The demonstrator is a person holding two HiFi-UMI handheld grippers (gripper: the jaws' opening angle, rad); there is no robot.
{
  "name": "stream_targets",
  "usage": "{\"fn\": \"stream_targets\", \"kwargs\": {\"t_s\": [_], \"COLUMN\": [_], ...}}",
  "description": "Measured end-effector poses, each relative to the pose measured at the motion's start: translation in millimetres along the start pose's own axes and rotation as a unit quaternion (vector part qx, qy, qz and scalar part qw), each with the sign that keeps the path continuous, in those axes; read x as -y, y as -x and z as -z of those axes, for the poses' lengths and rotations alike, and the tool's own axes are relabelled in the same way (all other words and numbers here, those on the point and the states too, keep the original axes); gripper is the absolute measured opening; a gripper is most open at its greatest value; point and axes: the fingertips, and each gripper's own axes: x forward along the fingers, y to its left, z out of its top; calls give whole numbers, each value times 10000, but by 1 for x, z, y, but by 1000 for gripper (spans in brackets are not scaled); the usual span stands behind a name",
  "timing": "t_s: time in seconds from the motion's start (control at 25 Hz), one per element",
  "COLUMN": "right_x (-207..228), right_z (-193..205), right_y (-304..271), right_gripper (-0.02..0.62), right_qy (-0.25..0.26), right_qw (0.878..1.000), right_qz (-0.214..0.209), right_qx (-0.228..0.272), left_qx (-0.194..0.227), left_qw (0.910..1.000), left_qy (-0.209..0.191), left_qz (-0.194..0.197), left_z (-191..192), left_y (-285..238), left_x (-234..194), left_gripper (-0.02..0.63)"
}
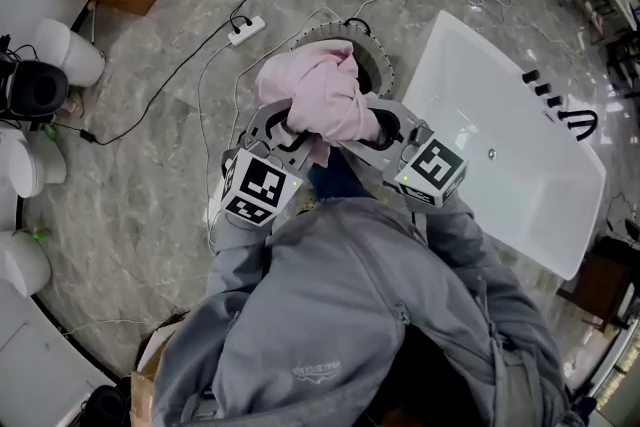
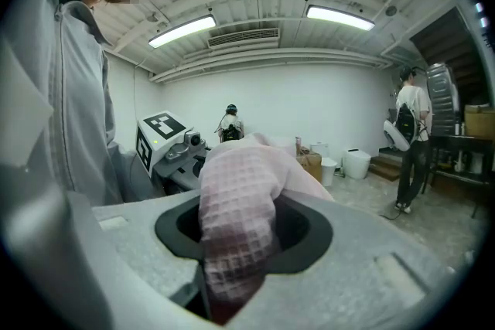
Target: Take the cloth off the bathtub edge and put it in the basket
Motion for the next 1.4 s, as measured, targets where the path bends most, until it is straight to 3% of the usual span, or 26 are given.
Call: {"fn": "stream_targets", "kwargs": {"t_s": [0.8, 1.4], "right_x": [208, 277], "right_z": [-2, 6], "right_y": [0, 4], "right_gripper": [158, 160], "right_qy": [-420, -750], "right_qw": [9957, 9875], "right_qz": [795, 1382], "right_qx": [203, 103], "left_qx": [-134, -103], "left_qw": [9956, 9899], "left_qy": [-423, -578], "left_qz": [824, 1287], "left_z": [-56, -70], "left_y": [-177, -243], "left_x": [-103, -131], "left_gripper": [153, 154]}}
